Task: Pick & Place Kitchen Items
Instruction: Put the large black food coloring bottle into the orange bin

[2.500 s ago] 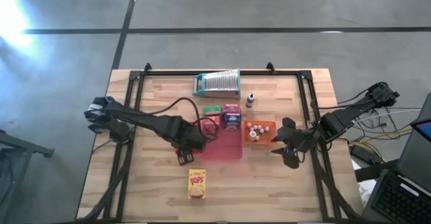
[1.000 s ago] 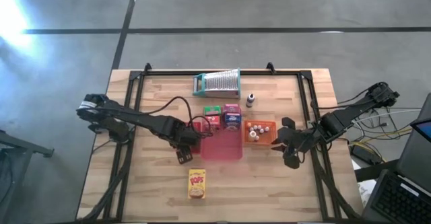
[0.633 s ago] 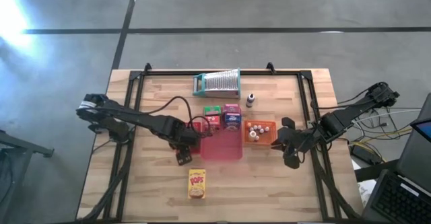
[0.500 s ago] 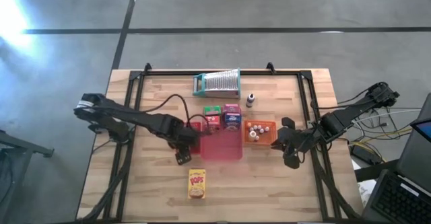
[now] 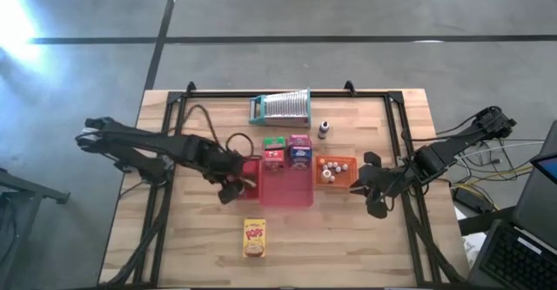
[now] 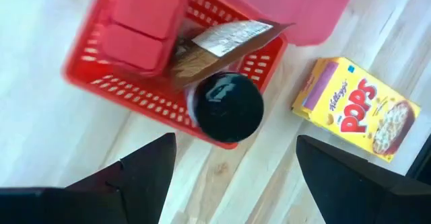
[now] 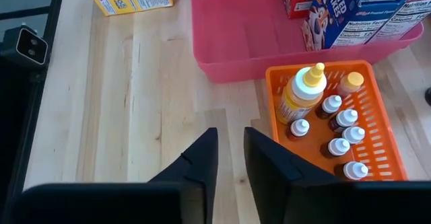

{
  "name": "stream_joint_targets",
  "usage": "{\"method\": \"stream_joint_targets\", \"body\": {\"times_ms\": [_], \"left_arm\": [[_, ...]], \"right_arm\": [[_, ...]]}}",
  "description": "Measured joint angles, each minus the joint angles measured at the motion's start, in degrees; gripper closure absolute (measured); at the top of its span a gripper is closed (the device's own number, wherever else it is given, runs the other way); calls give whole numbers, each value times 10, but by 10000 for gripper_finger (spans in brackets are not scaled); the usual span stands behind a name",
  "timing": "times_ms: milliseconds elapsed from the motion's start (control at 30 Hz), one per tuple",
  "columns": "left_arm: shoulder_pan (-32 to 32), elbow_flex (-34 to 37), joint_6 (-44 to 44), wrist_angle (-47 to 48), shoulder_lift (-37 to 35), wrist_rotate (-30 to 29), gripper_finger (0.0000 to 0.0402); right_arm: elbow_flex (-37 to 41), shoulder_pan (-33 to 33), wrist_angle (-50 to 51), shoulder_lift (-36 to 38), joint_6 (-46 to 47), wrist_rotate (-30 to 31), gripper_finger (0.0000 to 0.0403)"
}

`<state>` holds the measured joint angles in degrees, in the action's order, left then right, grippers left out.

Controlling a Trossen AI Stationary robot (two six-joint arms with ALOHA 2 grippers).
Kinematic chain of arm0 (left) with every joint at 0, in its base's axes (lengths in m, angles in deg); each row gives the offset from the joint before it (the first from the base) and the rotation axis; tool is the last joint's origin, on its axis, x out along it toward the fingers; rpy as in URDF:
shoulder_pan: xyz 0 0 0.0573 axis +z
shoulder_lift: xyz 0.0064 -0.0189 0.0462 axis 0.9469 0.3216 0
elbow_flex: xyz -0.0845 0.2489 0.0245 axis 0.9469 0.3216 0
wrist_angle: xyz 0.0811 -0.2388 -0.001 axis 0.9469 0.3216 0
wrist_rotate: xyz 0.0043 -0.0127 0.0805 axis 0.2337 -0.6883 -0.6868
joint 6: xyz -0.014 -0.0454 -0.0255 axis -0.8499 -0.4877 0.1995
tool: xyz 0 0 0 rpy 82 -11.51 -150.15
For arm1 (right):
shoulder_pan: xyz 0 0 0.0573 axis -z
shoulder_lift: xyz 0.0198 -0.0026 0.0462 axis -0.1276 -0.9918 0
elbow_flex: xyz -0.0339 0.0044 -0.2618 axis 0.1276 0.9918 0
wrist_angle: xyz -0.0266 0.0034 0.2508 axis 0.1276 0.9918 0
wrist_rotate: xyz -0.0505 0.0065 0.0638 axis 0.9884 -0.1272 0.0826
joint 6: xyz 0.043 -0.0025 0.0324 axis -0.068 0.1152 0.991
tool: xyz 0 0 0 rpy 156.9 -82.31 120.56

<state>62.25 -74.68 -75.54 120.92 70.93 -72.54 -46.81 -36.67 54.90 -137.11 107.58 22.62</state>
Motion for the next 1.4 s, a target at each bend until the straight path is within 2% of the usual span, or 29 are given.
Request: {"method": "stream_joint_targets", "body": {"times_ms": [333, 533, 700, 967, 1067, 1200, 1400], "left_arm": [[-26, 0, -68, -6, -97, -81, 90], [-67, -10, -93, -44, -90, -85, 90], [-115, -41, -131, -46, -67, -130, 96], [-160, -61, -158, -44, -38, -182, 99], [-163, -59, -152, -40, -32, -207, 99], [-163, -59, -137, -42, -28, -244, 99], [-163, -59, -121, -44, -28, -267, 99]], "right_arm": [[0, 0, 0, 0, 0, 5, 309], [0, 0, -4, 0, 2, 6, 300], [0, 0, -14, 0, 1, 10, 292], [0, 4, -6, -3, 0, 184, 275], [0, 28, 0, -5, -14, 189, 270], [0, 95, 20, -4, -13, 188, 265], [1, 254, 11, -12, -75, 77, 266]]}}
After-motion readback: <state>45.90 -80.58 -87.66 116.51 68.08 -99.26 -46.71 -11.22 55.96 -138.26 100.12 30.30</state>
